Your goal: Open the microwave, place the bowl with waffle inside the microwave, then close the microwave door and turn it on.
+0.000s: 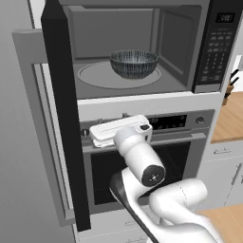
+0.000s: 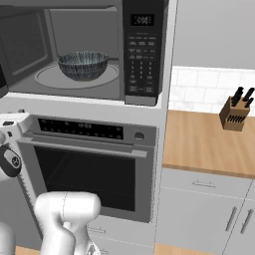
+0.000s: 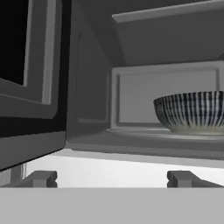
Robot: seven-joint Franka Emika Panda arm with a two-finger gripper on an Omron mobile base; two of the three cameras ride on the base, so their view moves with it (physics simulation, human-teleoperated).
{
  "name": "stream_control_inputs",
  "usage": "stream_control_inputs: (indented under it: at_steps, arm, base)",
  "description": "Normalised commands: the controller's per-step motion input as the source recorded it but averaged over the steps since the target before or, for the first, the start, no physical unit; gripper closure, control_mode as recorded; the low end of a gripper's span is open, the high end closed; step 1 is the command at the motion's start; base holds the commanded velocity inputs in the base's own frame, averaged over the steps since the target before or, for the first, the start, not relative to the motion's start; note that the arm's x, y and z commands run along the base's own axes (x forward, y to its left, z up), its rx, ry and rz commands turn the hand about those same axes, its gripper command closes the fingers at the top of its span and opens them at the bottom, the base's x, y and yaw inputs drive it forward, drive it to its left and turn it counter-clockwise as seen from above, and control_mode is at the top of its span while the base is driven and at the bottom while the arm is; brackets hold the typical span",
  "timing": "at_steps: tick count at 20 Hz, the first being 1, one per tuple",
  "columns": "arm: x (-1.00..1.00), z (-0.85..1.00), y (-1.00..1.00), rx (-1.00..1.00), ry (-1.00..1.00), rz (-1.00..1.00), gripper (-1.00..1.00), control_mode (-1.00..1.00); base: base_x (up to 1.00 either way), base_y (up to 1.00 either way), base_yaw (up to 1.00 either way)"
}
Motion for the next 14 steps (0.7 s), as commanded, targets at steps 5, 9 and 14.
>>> stream_control_inputs:
  at_steps: [5, 9, 14]
  arm:
    - [-0.1, -0.29, 0.42, -0.02, -0.06, 0.0, -1.0, -1.0]
    - [-0.31, -0.06, 0.49, -0.01, -0.03, 0.0, -1.0, -1.0]
    - [-0.59, 0.0, 0.47, -0.03, 0.0, 0.0, -1.0, -1.0]
  base:
    - [0.0, 0.0, 0.0]
    - [0.0, 0.0, 0.0]
    - [0.0, 0.0, 0.0]
